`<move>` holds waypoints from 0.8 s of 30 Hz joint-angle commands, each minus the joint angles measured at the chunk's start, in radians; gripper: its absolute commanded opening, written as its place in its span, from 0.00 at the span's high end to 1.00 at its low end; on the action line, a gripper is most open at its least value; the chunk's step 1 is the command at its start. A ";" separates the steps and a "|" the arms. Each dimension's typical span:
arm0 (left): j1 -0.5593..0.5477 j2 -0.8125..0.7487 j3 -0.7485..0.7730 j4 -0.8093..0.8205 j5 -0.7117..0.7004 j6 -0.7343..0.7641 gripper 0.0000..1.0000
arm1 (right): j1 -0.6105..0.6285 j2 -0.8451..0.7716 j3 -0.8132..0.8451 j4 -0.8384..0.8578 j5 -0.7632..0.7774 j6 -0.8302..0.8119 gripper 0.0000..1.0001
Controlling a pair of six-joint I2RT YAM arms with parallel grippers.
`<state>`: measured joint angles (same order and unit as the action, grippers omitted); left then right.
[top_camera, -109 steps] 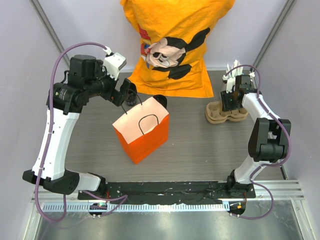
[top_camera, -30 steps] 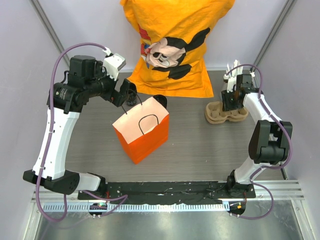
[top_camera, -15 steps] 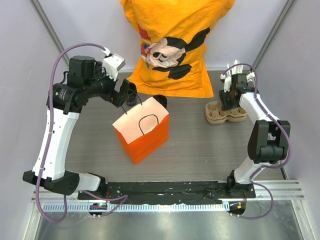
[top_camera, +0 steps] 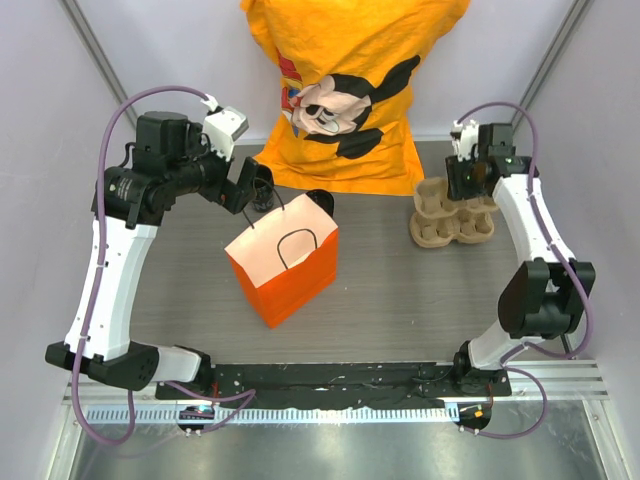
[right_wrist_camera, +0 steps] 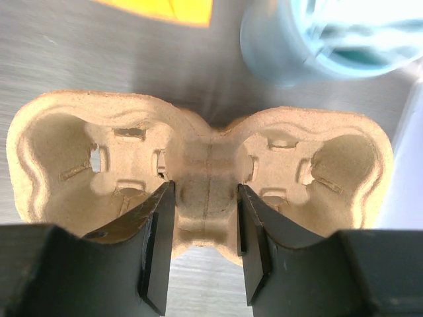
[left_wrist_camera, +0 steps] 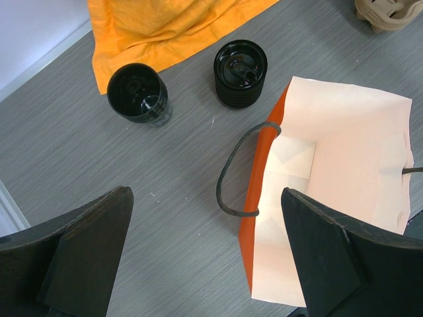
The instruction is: Pack the takeout coffee
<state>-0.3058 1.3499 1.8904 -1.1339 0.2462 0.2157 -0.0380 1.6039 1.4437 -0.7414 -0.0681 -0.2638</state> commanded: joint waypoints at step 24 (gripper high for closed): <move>0.011 0.005 0.047 0.089 -0.027 0.017 0.00 | 0.484 0.129 0.893 -0.182 -0.438 0.176 0.77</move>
<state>-0.3004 1.3510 1.9350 -1.1095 0.1913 0.2180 0.4267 1.7065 2.2955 -1.0126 -0.3256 -0.1963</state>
